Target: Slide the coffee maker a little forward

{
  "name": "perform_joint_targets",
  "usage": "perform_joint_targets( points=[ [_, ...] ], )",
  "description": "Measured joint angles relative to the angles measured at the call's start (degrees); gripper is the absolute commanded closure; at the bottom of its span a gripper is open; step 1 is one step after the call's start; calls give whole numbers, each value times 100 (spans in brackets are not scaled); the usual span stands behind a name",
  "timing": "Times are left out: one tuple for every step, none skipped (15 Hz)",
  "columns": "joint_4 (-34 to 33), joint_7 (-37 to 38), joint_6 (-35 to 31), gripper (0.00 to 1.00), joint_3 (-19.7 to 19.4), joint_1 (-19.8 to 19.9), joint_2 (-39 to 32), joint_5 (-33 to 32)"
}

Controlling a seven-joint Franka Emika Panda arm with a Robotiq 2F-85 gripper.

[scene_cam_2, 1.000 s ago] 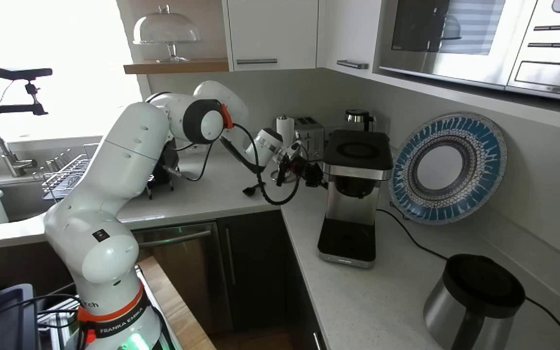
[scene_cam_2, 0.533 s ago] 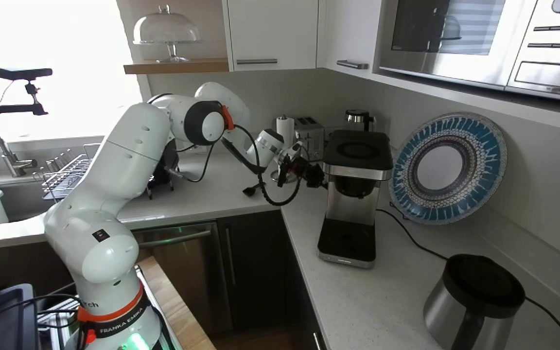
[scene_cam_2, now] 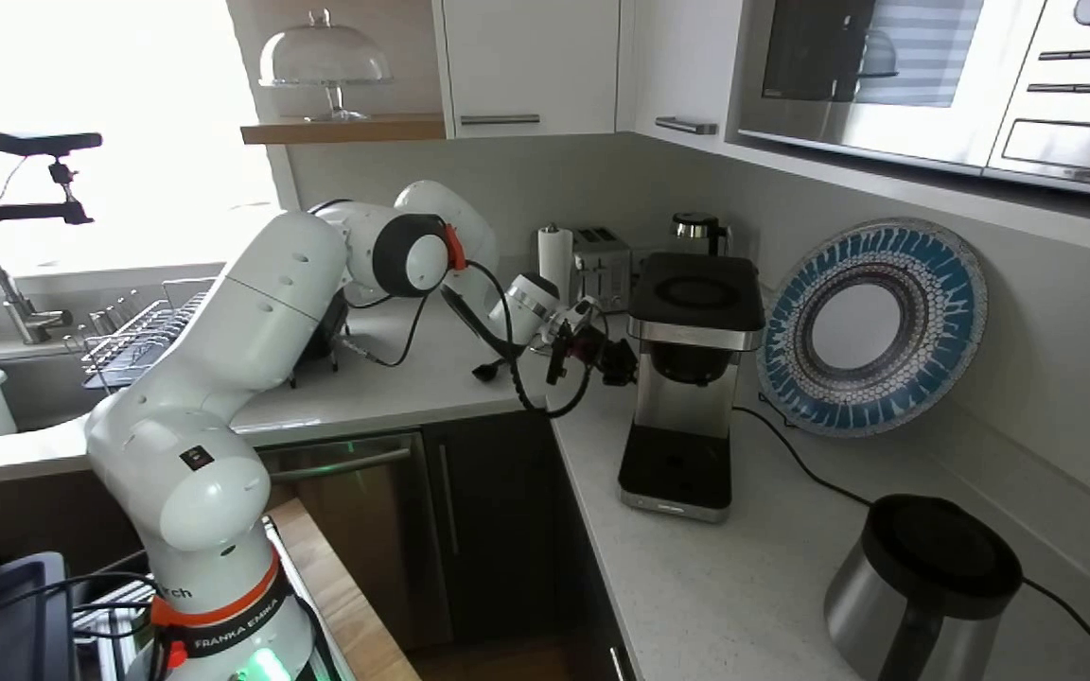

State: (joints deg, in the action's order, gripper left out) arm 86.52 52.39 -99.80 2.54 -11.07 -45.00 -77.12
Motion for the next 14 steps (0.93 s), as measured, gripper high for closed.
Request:
perform_joint_targets(
  points=[
    [-42,27,0,100,-33,0,-69,-61],
    [-88,45,0,100,-62,0,-135,-126],
    [-124,53,0,100,-89,1,-194,-179],
    [-158,60,0,100,-111,2,-250,-228],
    [-201,61,-1,100,-131,2,-307,-257],
    [-247,61,-1,100,-143,3,-362,-264],
    [-286,61,1,100,-145,9,-414,-265],
    [-330,56,12,100,-146,11,-441,-261],
    [-363,48,12,100,-143,17,-454,-237],
    [-392,30,12,100,-137,26,-462,-204],
    [-416,2,11,100,-130,35,-464,-162],
    [-442,-34,9,100,-123,45,-464,-109],
    [-481,-97,7,100,-110,58,-463,-35],
    [-524,-181,0,100,-88,73,-460,63]
  ],
)
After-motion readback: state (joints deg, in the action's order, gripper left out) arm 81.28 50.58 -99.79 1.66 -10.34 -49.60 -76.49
